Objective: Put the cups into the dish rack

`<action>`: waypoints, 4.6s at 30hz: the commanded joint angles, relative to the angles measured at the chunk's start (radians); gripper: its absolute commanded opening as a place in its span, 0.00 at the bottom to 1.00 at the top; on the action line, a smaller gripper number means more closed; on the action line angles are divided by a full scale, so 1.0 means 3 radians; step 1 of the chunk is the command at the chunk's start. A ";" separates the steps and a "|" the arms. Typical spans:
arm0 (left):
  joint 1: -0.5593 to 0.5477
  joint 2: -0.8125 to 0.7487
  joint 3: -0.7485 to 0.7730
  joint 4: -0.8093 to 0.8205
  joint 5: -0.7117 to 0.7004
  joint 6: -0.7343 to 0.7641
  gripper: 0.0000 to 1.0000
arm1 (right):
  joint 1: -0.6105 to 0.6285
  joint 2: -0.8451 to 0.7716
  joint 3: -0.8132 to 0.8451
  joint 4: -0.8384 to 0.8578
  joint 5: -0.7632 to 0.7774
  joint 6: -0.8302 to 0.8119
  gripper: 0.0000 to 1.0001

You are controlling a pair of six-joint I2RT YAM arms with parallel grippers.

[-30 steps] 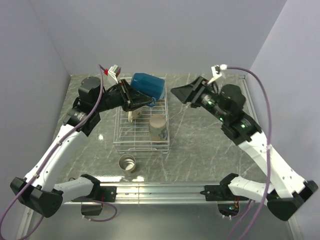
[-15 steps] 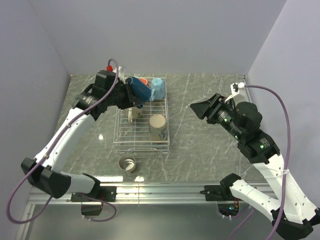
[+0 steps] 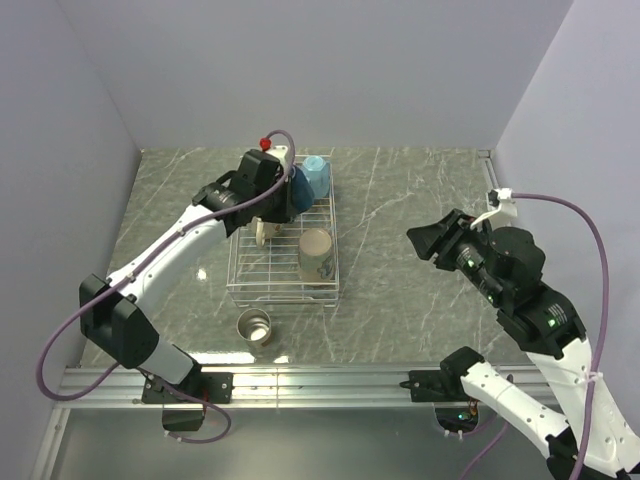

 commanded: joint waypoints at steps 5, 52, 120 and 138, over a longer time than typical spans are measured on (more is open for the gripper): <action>-0.0056 -0.0104 -0.0452 0.0919 -0.0121 0.0357 0.00 | -0.0023 -0.0225 0.0091 -0.0364 0.0285 0.0063 0.58; -0.0076 0.1093 -0.0167 0.0649 -0.0290 0.0966 0.15 | -0.0023 -0.0675 -0.0037 -0.0820 0.0668 0.0651 0.56; 0.0021 0.1313 0.0048 0.0561 -0.0586 0.0598 0.70 | -0.0018 -0.0695 -0.0047 -0.1019 0.0551 0.0426 0.55; 0.0093 0.1456 0.0176 0.0756 -0.0838 0.0951 0.80 | -0.0023 -0.0736 -0.0088 -0.1024 0.0551 0.0477 0.56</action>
